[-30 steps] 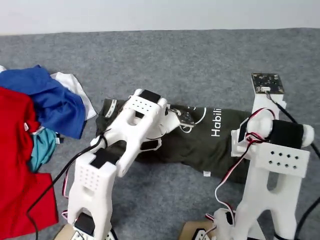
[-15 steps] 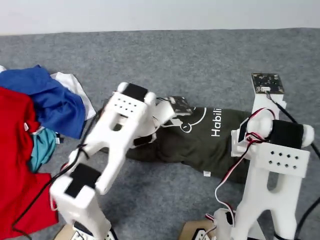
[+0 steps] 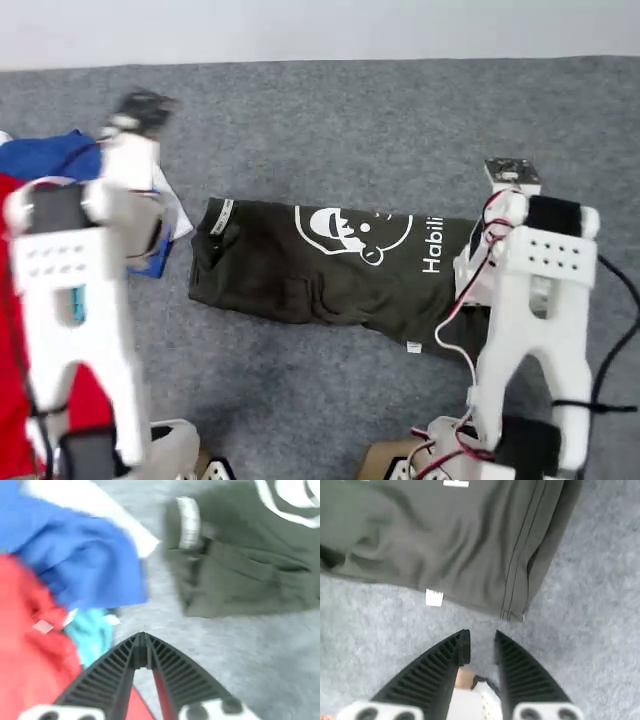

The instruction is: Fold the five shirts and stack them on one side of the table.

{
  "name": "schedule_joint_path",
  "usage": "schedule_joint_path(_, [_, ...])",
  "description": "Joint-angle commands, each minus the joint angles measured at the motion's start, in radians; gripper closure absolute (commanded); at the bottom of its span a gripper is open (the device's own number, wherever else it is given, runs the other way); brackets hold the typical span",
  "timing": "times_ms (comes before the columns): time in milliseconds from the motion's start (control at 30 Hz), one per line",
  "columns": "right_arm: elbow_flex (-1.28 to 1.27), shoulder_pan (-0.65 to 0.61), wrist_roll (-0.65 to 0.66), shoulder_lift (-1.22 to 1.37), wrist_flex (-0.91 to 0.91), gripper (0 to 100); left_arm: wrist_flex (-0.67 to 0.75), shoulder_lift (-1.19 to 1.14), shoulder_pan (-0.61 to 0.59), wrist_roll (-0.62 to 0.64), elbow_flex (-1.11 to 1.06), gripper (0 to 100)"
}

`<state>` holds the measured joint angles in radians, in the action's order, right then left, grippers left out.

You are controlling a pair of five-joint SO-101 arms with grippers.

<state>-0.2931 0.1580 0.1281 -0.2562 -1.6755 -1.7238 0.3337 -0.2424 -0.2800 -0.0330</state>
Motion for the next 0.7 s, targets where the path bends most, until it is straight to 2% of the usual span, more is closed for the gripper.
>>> schedule_joint_path(0, [0.012,-0.007,-0.052,0.021,0.090,83.8,-0.029,0.107,-0.091,0.014,0.005,100])
schedule_joint_path(233, [0.014,0.050,-0.114,0.143,0.269,72.4,-0.029,0.172,-0.181,0.014,-0.062,100])
schedule_joint_path(433, [0.015,0.074,-0.115,0.303,0.443,71.1,-0.029,0.250,-0.261,0.014,-0.156,100])
schedule_joint_path(667, [0.025,0.068,-0.115,0.481,0.572,71.1,-0.029,0.311,-0.273,0.014,-0.234,100])
